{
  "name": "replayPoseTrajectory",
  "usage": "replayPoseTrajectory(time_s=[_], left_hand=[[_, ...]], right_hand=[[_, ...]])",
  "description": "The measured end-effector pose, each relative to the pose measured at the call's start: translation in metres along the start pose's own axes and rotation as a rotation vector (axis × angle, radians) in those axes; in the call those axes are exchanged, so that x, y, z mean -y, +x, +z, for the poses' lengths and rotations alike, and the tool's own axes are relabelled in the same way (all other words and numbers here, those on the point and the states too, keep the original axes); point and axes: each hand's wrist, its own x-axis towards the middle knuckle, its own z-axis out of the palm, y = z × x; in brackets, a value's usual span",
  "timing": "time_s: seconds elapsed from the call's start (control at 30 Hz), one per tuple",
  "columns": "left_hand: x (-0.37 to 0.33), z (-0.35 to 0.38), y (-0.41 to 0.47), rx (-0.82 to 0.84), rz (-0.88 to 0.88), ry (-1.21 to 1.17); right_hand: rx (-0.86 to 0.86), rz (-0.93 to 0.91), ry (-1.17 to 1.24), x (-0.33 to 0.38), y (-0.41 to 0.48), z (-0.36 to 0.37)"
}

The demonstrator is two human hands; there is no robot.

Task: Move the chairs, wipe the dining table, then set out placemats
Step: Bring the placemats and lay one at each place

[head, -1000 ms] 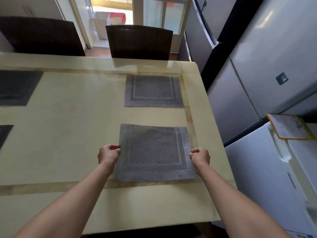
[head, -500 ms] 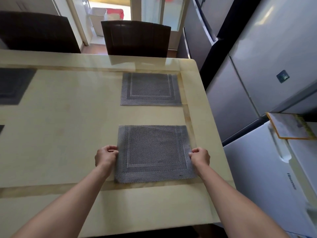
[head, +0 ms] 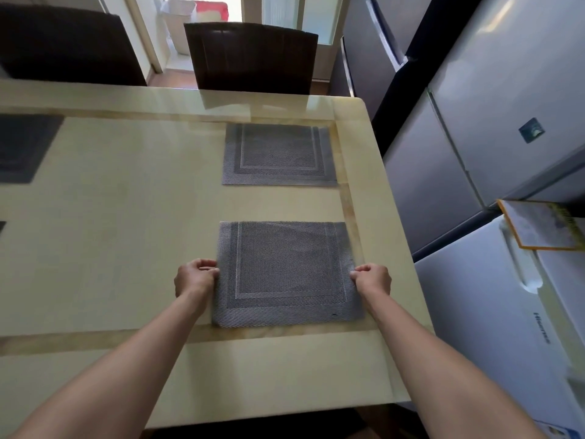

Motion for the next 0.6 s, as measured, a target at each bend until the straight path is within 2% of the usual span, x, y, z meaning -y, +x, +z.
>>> replayPoseTrajectory(time_s=[0.6], left_hand=[[-0.0041,0.0039,0.0007,-0.038,-0.046,-0.094]], right_hand=[[-0.017,0.036,0.047,0.0044,-0.0005,0.0036]])
